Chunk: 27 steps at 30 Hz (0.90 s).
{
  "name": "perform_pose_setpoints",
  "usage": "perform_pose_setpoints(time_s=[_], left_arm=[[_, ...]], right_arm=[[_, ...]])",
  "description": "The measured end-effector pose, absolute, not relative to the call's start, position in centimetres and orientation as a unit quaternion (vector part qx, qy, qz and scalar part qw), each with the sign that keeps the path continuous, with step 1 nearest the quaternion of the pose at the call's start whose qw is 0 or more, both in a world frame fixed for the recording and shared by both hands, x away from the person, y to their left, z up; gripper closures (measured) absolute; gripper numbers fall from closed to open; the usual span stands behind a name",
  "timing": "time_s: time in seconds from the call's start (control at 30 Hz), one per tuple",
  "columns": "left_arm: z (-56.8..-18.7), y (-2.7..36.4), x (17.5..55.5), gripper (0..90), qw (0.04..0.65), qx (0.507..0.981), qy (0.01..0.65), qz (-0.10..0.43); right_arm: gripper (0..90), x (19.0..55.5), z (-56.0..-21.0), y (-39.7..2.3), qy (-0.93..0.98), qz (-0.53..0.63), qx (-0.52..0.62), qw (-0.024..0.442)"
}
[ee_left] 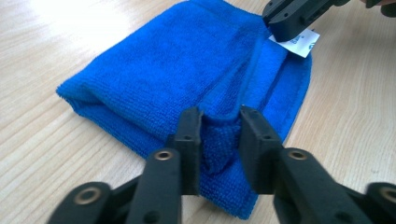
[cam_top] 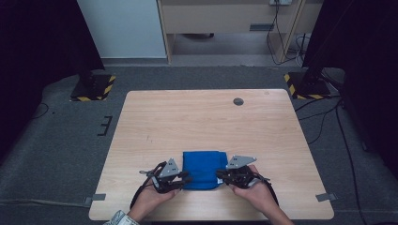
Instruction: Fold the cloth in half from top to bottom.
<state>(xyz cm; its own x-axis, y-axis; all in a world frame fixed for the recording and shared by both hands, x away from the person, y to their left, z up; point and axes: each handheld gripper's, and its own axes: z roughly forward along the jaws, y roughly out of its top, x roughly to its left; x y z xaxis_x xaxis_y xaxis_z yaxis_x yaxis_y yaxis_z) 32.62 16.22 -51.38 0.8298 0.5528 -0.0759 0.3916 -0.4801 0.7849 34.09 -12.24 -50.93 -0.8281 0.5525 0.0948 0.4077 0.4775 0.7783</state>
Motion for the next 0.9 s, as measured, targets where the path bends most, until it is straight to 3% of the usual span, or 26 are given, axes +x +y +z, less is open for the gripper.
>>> perform_pose_setpoints(time_s=[0.13, 0.43, 0.7, 0.9], left_arm=[[-51.3, 16.4, 32.4, 59.3, 0.437, 0.850, 0.279, 0.090], [-51.1, 16.8, 31.8, 54.1, 0.448, 0.846, 0.277, 0.084], [-50.6, 17.3, 31.5, 51.4, 0.470, 0.831, 0.283, 0.088], [-50.3, 17.5, 32.3, 43.4, 0.486, 0.811, 0.307, 0.111]], right_arm=[[78.4, 33.9, -51.0, -12.3, 0.856, 0.425, 0.284, 0.083], [60.2, 33.4, -50.8, -12.5, 0.854, 0.420, 0.297, 0.071], [55.8, 33.8, -49.7, -12.7, 0.841, 0.438, 0.307, 0.076], [52.4, 34.6, -49.5, -12.9, 0.835, 0.436, 0.323, 0.091]])
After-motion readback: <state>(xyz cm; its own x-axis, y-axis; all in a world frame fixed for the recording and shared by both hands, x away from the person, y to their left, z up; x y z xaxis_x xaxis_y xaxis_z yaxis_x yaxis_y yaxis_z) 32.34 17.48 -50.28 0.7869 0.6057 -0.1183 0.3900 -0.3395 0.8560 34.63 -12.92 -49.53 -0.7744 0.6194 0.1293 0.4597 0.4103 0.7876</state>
